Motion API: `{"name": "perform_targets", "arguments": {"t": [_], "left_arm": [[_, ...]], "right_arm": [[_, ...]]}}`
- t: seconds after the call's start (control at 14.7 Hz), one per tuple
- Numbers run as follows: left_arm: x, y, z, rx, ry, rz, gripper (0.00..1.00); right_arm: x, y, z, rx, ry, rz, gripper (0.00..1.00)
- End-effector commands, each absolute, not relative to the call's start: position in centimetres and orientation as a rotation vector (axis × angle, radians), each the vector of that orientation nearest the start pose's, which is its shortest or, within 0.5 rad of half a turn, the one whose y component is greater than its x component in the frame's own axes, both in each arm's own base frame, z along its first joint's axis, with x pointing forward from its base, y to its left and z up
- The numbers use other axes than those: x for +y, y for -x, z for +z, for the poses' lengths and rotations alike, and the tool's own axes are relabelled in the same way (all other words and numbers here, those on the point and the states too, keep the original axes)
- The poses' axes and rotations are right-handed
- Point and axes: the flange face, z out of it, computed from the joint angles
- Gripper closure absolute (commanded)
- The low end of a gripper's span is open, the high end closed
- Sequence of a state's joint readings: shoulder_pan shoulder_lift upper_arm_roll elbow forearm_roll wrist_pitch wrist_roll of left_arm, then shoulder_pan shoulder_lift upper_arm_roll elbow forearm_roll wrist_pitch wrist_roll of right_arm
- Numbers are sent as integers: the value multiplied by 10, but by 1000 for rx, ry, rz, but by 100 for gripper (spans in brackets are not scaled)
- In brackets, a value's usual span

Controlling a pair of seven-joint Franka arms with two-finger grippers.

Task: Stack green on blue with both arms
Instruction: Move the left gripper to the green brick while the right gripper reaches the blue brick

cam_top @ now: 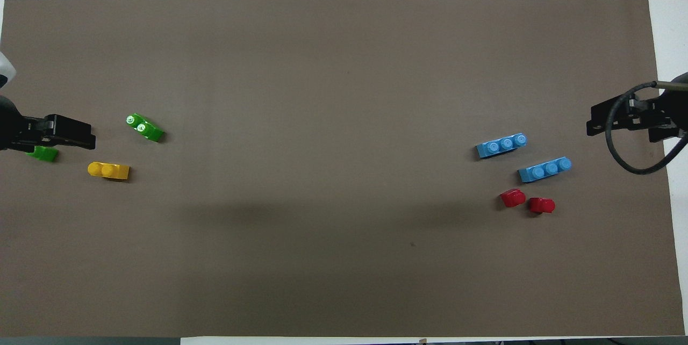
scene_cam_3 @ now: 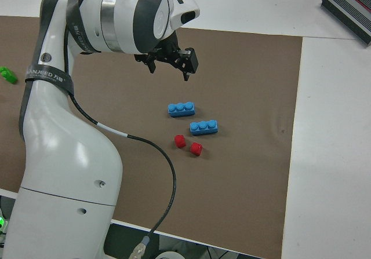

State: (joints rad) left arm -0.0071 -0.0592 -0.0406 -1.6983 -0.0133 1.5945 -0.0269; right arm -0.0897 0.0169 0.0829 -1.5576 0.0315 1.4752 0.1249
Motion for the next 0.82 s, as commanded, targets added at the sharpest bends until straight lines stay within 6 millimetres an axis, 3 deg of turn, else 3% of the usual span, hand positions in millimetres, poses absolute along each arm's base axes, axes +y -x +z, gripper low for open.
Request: {"name": "perform_targets", "arguments": {"t": [0.0,0.41,0.75], "left_arm": [[-27,-535,581,-84,3135,48,0],[-19,-552,541,-421,3144,40,0],[3,-578,505,-750,3139,32,0]], "right_arm": [[-4,-546,612,163,3131,133,0],[-12,-553,601,214,3126,70,0],[-27,-584,562,529,3066,56,0]]}}
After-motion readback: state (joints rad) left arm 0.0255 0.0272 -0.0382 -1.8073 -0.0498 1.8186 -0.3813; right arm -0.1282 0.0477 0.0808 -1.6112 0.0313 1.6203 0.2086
